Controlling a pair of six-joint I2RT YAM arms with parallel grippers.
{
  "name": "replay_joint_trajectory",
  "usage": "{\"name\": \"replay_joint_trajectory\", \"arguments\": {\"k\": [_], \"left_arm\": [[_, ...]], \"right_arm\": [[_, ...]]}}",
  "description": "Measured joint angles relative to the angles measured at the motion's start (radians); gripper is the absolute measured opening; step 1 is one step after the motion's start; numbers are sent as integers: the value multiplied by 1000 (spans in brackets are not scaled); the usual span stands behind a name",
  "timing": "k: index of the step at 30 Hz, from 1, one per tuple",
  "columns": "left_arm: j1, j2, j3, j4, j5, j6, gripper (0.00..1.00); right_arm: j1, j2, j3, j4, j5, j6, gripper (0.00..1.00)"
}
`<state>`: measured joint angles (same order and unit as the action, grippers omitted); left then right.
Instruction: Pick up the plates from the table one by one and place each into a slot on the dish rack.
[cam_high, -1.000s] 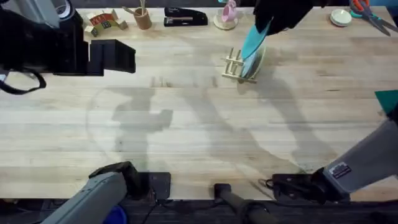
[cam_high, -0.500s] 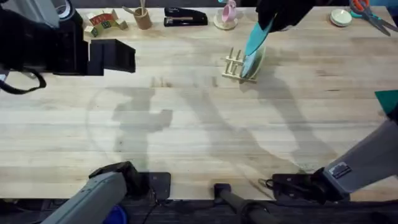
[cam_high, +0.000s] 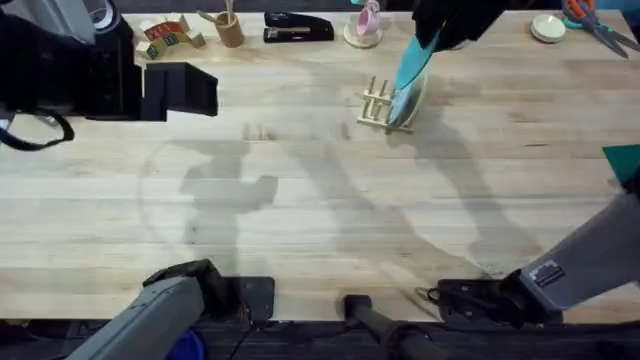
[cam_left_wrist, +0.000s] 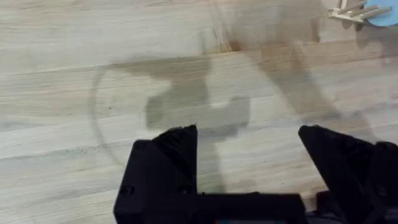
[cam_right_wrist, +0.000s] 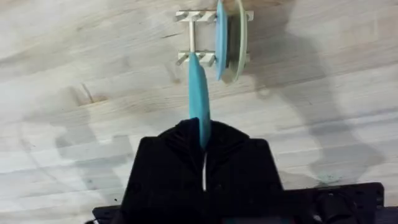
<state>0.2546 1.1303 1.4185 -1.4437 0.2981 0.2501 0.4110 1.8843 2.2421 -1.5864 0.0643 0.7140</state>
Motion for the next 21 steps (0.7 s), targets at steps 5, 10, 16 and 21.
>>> {"name": "replay_joint_trajectory", "arguments": {"k": [5,10,16,21], "left_arm": [[0,0,0,0,0,0,995],[0,0,0,0,0,0,995],[0,0,0,0,0,0,995],[0,0,0,0,0,0,994]], "right_arm": [[0,0,0,0,0,-6,30],[0,0,0,0,0,-8,31],[0,0,0,0,0,-8,30],[0,0,0,8,0,-8,30]]}}
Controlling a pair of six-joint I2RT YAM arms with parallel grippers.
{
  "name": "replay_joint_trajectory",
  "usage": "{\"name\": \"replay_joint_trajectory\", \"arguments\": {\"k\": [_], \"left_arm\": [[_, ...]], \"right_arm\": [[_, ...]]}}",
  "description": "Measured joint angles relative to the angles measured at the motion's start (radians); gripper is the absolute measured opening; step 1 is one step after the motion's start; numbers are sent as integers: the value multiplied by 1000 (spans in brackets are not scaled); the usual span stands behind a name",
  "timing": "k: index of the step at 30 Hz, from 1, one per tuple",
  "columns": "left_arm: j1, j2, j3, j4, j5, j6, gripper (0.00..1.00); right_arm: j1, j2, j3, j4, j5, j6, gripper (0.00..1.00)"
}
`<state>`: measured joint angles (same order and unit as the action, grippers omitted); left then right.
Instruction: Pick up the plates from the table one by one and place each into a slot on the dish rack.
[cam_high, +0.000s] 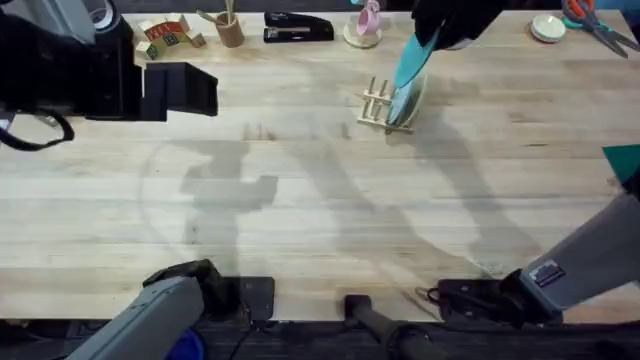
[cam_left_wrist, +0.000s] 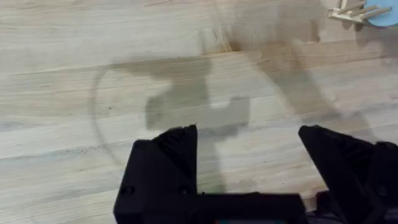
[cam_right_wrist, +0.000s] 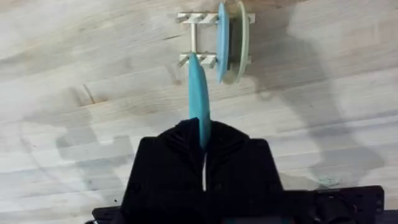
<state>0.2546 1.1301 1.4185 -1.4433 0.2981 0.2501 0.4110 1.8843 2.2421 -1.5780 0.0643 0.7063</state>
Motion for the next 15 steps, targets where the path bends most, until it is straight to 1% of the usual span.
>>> {"name": "replay_joint_trajectory", "arguments": {"k": [7,15], "left_arm": [[0,0,0,0,0,0,995],[0,0,0,0,0,0,995]], "right_arm": [[0,7,0,0,0,-8,30],[0,78,0,10,37,-19,30]]}}
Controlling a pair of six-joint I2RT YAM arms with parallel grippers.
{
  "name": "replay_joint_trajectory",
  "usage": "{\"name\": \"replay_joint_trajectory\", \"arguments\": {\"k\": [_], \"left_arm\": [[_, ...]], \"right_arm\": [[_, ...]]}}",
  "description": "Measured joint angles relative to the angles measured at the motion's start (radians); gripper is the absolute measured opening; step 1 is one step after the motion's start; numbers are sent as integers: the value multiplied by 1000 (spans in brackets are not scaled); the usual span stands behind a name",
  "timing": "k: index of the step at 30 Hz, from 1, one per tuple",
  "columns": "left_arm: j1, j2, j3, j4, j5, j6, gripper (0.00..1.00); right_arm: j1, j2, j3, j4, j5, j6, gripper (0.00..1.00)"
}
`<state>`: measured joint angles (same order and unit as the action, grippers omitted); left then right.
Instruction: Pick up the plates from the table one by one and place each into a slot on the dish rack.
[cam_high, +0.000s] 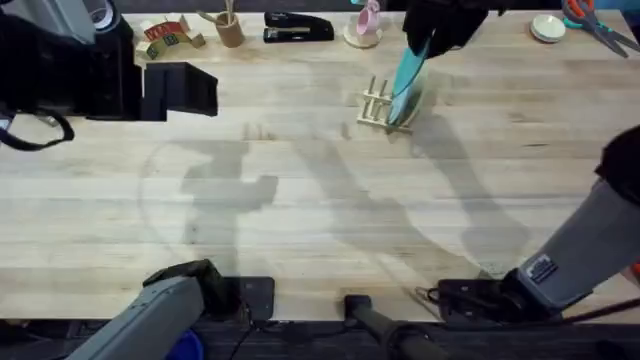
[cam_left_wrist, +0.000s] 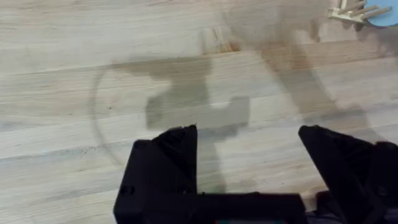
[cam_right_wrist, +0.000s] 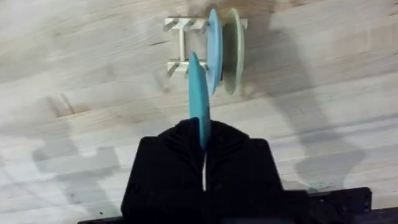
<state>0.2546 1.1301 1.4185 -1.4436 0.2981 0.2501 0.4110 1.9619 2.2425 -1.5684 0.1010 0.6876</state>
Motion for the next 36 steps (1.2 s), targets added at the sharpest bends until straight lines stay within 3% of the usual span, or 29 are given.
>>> {"name": "replay_joint_trajectory", "arguments": {"k": [36], "left_arm": [[0,0,0,1,0,0,995]], "right_arm": [[0,126,0,53,16,-4,30]]}}
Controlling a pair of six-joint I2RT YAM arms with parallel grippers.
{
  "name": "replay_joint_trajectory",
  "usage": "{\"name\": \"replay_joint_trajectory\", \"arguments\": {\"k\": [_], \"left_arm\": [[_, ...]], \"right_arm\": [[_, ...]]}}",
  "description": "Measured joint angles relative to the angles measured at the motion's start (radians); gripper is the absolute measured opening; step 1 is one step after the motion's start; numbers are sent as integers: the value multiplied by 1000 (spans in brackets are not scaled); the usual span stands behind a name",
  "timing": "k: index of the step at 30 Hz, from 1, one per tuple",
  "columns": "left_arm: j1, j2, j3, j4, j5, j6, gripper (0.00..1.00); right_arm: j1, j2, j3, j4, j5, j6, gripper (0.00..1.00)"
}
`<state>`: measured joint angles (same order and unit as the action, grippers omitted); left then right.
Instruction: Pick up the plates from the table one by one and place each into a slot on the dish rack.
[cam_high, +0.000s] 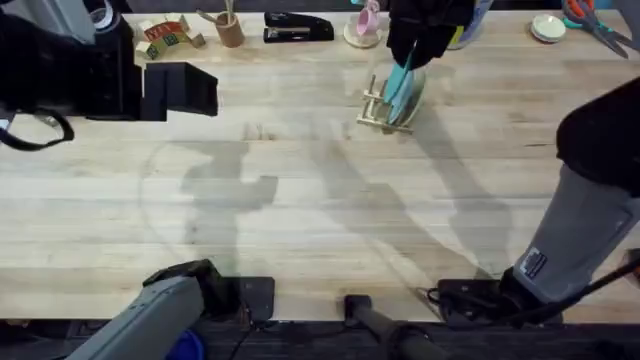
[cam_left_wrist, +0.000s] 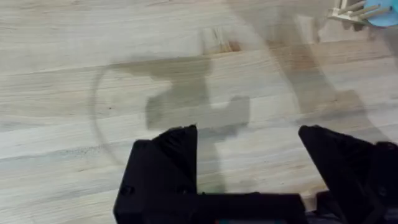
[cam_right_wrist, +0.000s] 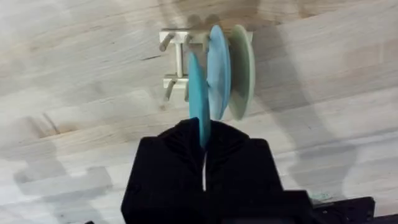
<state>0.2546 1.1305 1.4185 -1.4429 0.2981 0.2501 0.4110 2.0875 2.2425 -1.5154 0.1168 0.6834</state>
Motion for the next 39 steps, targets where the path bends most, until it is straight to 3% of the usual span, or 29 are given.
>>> {"name": "replay_joint_trajectory", "arguments": {"k": [25,39], "left_arm": [[0,0,0,3,0,0,995],[0,0,0,3,0,0,995]], "right_arm": [[0,5,0,0,30,-3,30],[0,99,0,4,28,-3,30]]}}
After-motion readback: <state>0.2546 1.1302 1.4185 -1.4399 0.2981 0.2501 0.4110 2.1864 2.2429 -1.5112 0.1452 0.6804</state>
